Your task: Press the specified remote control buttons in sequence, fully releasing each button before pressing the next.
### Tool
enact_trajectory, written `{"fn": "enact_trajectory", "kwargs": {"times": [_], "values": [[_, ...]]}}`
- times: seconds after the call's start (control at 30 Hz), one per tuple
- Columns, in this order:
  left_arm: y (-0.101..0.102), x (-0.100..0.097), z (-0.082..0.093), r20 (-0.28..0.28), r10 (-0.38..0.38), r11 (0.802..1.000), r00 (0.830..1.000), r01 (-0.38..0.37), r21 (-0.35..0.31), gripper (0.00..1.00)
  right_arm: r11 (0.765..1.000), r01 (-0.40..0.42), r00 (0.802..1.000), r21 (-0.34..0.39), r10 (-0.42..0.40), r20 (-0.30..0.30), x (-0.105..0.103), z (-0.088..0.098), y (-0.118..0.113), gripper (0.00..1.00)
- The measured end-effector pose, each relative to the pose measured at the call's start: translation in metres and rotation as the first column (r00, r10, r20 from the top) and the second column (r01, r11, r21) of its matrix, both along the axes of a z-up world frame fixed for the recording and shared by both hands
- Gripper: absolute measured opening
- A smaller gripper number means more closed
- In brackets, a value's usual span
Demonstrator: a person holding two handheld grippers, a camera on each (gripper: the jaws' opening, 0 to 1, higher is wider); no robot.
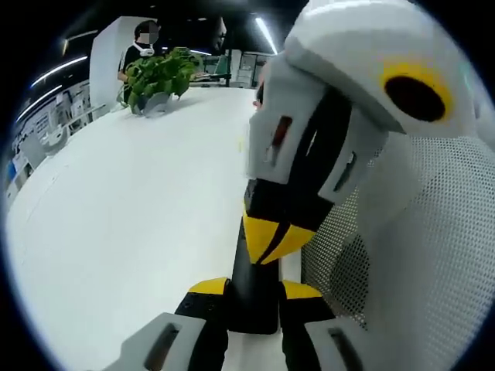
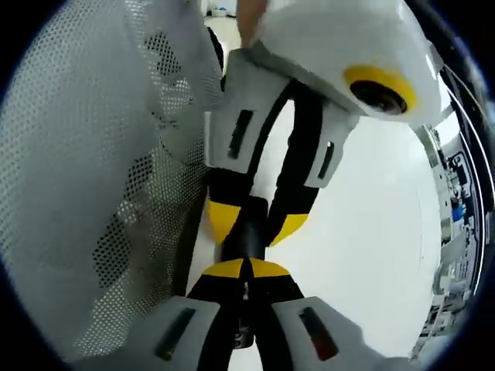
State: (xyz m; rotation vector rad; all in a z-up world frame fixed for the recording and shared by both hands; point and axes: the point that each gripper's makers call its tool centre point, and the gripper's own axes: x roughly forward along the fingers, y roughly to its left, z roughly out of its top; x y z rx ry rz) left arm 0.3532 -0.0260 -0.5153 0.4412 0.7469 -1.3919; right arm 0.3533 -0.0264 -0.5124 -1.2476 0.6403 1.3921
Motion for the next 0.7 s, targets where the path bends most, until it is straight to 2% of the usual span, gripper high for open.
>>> {"fn": "enact_trajectory", "kwargs": {"times": [0.1, 0.2, 0.3, 0.37, 0.43, 0.6, 0.7], "values": [[-0.0001, -0.0001, 0.0003, -0.004, 0.004, 1.0, 1.0, -0.004, -0.004, 0.24, 0.999, -0.045, 0.999, -0.024, 0.046, 0.026, -0.002, 0.0004, 0.001, 0.0], [0.0001, -0.0001, 0.0002, -0.004, 0.004, 1.0, 1.0, -0.004, -0.005, 0.24, 0.99, -0.13, 0.989, -0.056, 0.134, 0.066, -0.0015, 0.0005, 0.0019, 0.0], [0.0002, -0.0001, 0.0002, -0.004, 0.004, 1.0, 1.0, -0.004, -0.004, 0.24, 0.97, -0.224, 0.967, -0.095, 0.233, 0.102, -0.003, 0.0002, 0.0024, 0.0], [0.0001, -0.0002, 0.0003, -0.007, 0.005, 1.0, 1.0, -0.005, -0.006, 0.24, 0.947, -0.287, 0.944, -0.142, 0.305, 0.126, -0.004, -0.0003, 0.0026, 0.0], [0.0, -0.0004, 0.0004, -0.007, 0.005, 1.0, 1.0, -0.005, -0.006, 0.24, 0.931, -0.318, 0.929, -0.178, 0.344, 0.136, -0.0044, -0.0011, 0.0023, 0.0], [0.0, -0.0005, 0.0, -0.006, 0.003, 1.0, 1.0, -0.003, -0.004, 0.24, 0.933, -0.316, 0.931, -0.171, 0.34, 0.133, -0.0042, -0.001, 0.0018, 0.0], [0.0001, -0.0006, -0.0002, -0.002, -0.001, 1.0, 1.0, 0.001, -0.001, 0.24, 0.959, -0.259, 0.955, -0.119, 0.272, 0.116, -0.0038, -0.0003, 0.0018, 0.0]]}}
